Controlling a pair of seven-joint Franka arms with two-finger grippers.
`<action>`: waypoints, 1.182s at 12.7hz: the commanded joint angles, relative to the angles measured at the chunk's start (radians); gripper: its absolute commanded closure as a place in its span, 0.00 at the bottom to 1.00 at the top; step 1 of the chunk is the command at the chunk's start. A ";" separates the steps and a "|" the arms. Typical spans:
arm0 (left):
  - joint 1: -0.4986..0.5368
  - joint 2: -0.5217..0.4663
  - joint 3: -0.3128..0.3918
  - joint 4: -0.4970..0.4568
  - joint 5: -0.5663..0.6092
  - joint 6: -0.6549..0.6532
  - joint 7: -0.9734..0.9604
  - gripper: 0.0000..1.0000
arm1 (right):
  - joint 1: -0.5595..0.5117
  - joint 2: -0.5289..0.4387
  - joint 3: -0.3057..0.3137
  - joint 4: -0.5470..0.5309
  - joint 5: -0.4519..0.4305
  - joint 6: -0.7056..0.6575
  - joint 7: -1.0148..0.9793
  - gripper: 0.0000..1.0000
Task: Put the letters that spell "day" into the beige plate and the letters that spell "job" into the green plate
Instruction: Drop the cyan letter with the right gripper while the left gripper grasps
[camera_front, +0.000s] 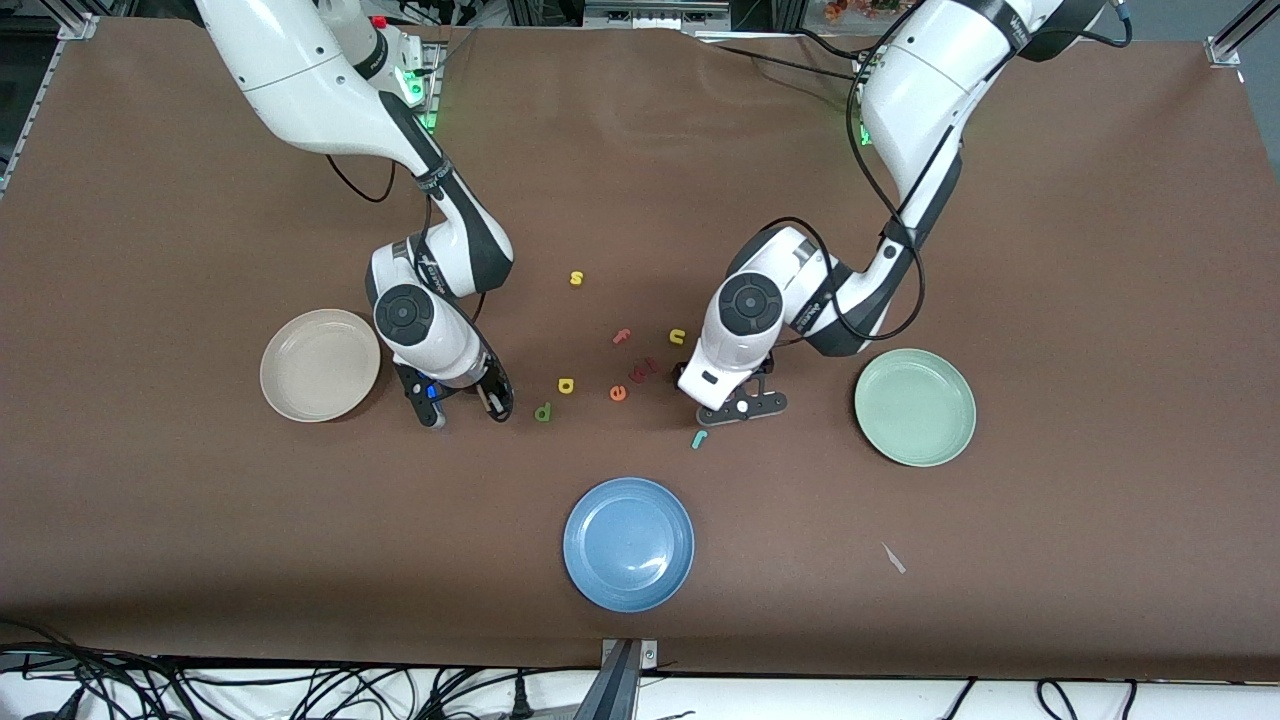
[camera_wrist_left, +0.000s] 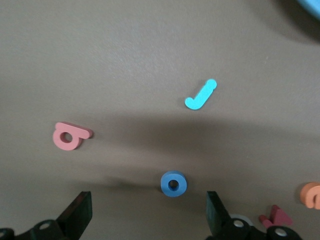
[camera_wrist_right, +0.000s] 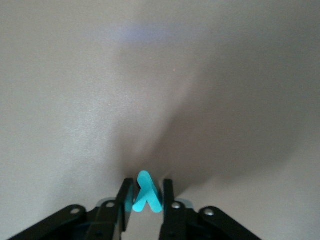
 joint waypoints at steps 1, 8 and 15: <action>-0.010 0.033 0.010 0.057 0.039 -0.005 -0.005 0.03 | -0.003 0.042 -0.001 0.043 -0.019 0.013 -0.028 1.00; -0.040 0.060 0.008 0.060 0.041 0.043 -0.017 0.35 | -0.083 -0.003 -0.018 0.150 -0.018 -0.298 -0.400 1.00; -0.040 0.076 0.010 0.057 0.062 0.051 -0.015 0.48 | -0.084 -0.116 -0.190 0.057 -0.018 -0.482 -0.958 1.00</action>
